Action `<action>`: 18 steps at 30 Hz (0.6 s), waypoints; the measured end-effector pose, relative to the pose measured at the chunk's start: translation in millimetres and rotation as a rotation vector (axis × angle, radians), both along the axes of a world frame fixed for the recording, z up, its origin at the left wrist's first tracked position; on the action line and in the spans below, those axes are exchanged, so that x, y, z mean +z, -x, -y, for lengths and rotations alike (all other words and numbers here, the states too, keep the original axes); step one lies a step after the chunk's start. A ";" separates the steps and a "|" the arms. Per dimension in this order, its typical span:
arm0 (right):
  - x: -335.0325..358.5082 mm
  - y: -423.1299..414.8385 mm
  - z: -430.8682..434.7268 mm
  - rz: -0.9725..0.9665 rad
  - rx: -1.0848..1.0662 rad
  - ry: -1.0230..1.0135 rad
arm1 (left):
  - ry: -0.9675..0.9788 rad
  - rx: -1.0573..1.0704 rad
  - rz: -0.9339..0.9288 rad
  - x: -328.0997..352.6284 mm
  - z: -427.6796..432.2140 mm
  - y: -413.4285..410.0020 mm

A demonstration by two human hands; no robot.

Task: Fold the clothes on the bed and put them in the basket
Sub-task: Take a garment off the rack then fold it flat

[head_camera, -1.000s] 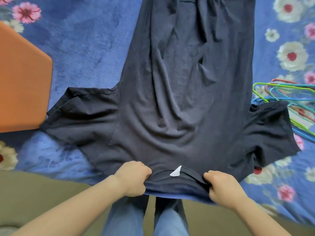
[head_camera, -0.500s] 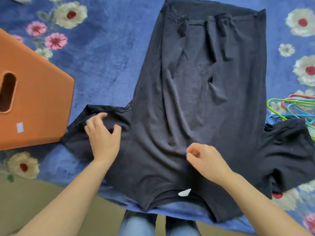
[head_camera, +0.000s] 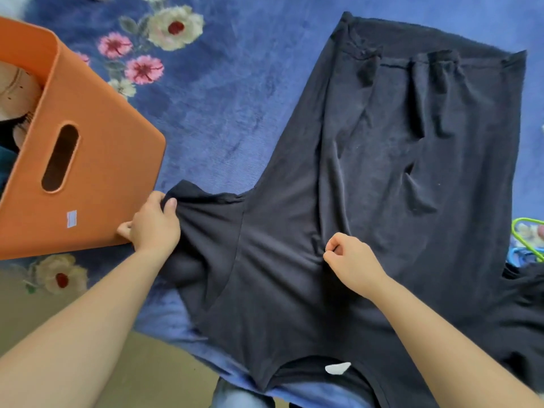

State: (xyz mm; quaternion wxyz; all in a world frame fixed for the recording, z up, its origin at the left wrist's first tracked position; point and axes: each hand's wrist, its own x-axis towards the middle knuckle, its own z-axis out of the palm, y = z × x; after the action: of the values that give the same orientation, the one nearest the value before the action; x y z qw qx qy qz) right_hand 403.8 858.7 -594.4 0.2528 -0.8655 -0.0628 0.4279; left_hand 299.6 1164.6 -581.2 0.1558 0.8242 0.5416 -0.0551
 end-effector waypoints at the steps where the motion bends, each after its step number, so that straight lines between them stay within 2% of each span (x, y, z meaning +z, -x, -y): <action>1: 1.5 -3.1 0.7 -0.025 0.010 -0.008 | 0.006 0.028 -0.028 -4.5 3.6 2.6; 3: 5.0 -10.3 2.7 -0.066 0.020 -0.035 | 0.010 0.080 -0.055 -15.7 12.8 1.2; 6: 11.3 -39.3 13.9 -0.016 -0.084 -0.083 | -0.096 0.042 0.035 -18.3 35.2 -27.4; 10: 18.8 -108.1 39.2 0.161 -0.273 -0.068 | -0.109 -0.347 0.168 -18.8 72.9 -90.1; 13: 21.5 -168.2 60.5 0.284 -0.332 -0.012 | -0.103 -0.586 0.245 -21.4 95.4 -162.3; 18: 15.8 -254.3 79.0 0.437 -0.332 0.052 | 0.005 -0.769 0.373 -17.6 111.6 -282.2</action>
State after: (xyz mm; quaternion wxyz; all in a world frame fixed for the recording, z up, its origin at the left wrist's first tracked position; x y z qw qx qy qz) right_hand 658.1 779.6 -578.6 0.2777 -0.9419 0.0381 0.1852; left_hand 581.8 1053.1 -598.9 0.2214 0.9617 0.1571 0.0393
